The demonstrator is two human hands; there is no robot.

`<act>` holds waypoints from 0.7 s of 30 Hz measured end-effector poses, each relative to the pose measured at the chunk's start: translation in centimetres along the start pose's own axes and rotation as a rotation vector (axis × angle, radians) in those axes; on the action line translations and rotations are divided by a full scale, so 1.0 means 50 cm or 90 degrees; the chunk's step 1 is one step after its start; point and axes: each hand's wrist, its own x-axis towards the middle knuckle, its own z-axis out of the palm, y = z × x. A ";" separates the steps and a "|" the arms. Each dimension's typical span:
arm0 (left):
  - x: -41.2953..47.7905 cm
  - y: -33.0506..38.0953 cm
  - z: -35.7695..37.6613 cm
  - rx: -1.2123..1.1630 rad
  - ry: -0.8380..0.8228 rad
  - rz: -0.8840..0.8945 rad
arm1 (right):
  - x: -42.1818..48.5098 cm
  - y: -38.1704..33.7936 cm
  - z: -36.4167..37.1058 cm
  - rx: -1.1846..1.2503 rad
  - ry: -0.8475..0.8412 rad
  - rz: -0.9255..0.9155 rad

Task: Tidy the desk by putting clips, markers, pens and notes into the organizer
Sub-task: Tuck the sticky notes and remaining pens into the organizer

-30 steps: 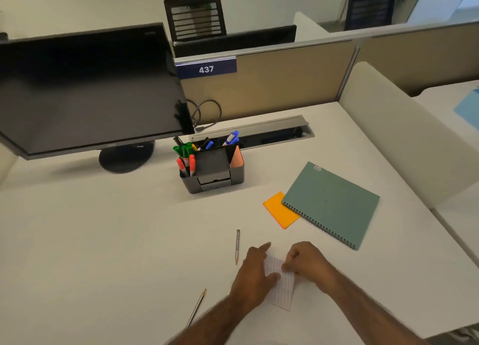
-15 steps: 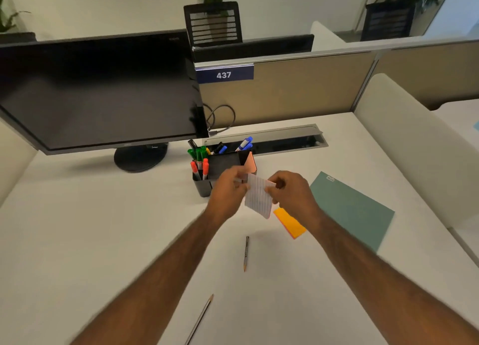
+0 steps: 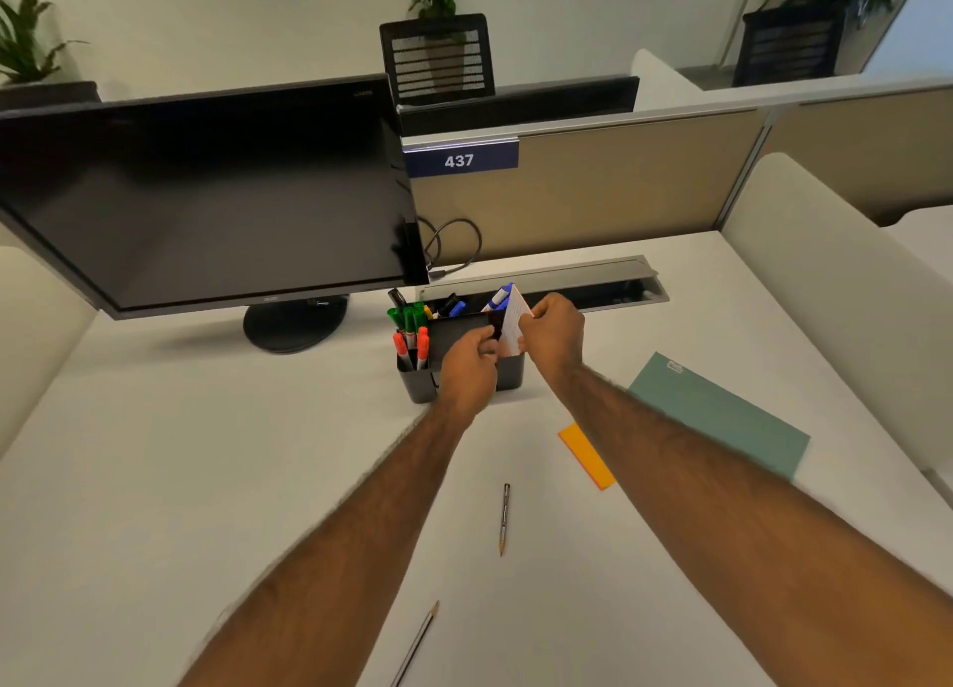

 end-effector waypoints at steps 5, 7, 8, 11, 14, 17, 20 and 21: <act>-0.013 -0.037 0.007 0.069 -0.004 0.021 | -0.002 0.037 0.006 -0.021 -0.016 0.001; -0.024 -0.052 0.015 0.097 -0.011 0.035 | -0.016 0.064 -0.004 -0.042 -0.024 -0.003; -0.031 -0.061 0.020 0.110 -0.016 0.044 | -0.031 0.083 -0.013 -0.070 -0.032 -0.012; -0.062 -0.099 0.039 0.147 -0.023 0.061 | -0.118 0.167 -0.052 -0.201 -0.087 -0.109; -0.101 -0.139 0.062 0.176 -0.045 0.065 | -0.242 0.290 -0.096 -0.338 -0.177 -0.260; -0.146 -0.177 0.089 0.213 -0.093 0.075 | -0.340 0.389 -0.136 -0.511 -0.270 -0.282; -0.187 -0.210 0.120 0.257 -0.144 0.075 | -0.398 0.429 -0.165 -0.531 -0.242 -0.316; -0.199 -0.217 0.130 0.266 -0.160 0.073 | -0.411 0.433 -0.172 -0.520 -0.232 -0.327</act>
